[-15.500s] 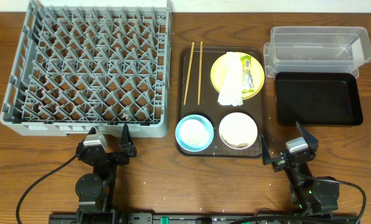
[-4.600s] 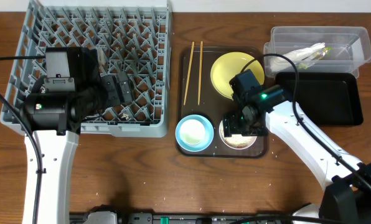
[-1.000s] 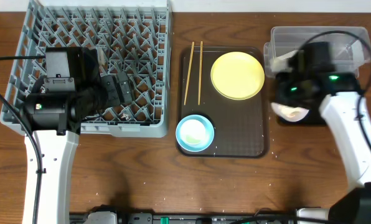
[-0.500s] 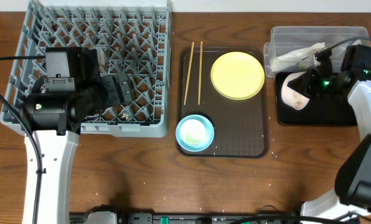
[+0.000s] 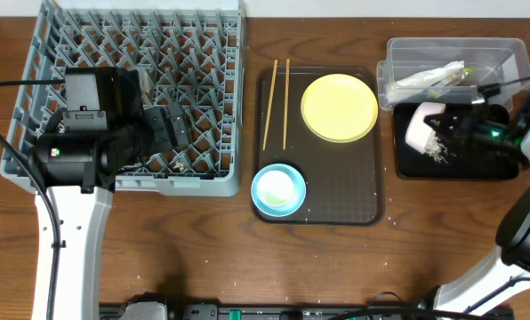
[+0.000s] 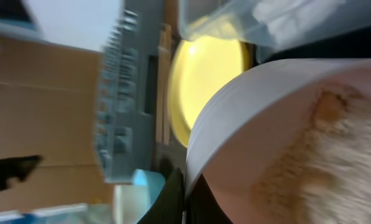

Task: Sort waste into correct bins and load items into the dishwasher
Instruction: 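Tilt the pink bowl with the right gripper to dump rice onto the black tray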

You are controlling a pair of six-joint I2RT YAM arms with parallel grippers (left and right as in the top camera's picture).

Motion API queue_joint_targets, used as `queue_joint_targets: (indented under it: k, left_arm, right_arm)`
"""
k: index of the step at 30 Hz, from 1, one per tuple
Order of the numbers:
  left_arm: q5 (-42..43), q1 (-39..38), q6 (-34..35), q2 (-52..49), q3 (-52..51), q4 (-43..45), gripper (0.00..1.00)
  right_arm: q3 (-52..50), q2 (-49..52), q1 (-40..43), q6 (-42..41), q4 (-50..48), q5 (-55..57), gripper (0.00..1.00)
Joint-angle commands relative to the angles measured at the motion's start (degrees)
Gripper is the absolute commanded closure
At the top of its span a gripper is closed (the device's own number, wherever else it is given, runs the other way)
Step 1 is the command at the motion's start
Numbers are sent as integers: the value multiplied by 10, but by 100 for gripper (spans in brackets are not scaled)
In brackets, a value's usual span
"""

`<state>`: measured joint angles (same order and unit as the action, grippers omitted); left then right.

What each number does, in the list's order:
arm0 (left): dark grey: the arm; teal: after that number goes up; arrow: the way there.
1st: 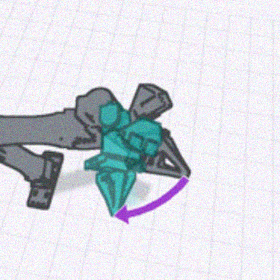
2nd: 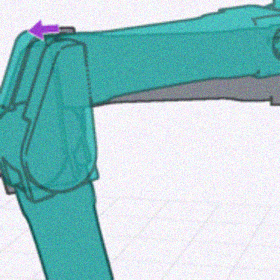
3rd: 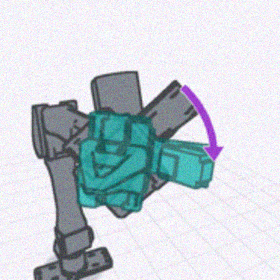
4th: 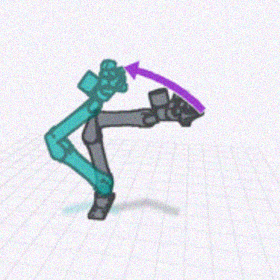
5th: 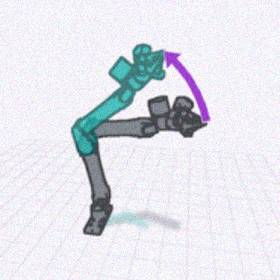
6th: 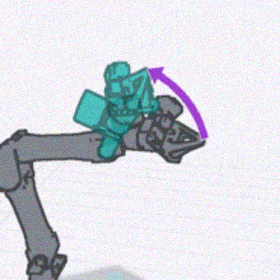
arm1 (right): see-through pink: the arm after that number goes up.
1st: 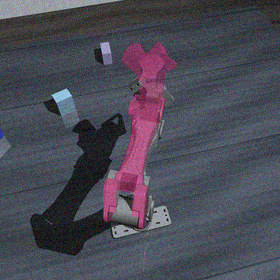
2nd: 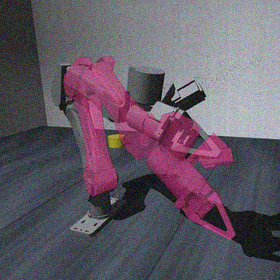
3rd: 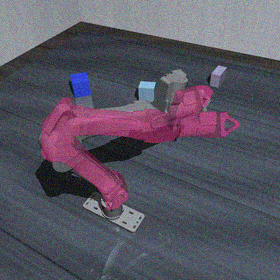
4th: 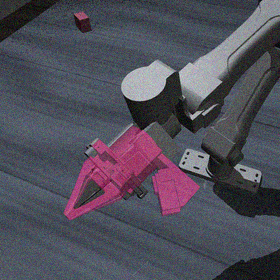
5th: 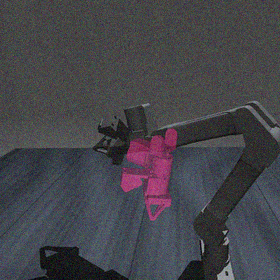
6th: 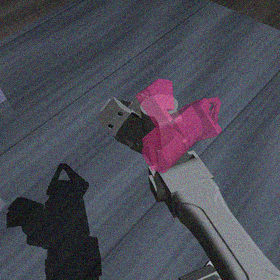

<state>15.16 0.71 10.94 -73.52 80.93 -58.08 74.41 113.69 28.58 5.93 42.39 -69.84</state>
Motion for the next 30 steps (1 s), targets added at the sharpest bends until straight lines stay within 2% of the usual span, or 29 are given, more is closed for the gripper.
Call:
queue_joint_targets:
  k: [1, 3, 16, 21, 30]
  left_arm:
    - [7, 2, 5, -2, -2, 0, 2]
    - [7, 2, 5, -2, -2, 0, 2]
    - [7, 2, 5, -2, -2, 0, 2]
    - [7, 2, 5, -2, -2, 0, 2]
    - [7, 2, 5, -2, -2, 0, 2]
  right_arm:
    - [5, 23, 19, 18, -1, -139, 99]
    - [5, 36, 30, 6, -9, -194, 99]
    - [5, 41, 60, -174, -43, -195, 99]
    - [5, 41, 63, -256, -92, -185, 99]
    - [5, 41, 63, -271, -103, -155, 99]
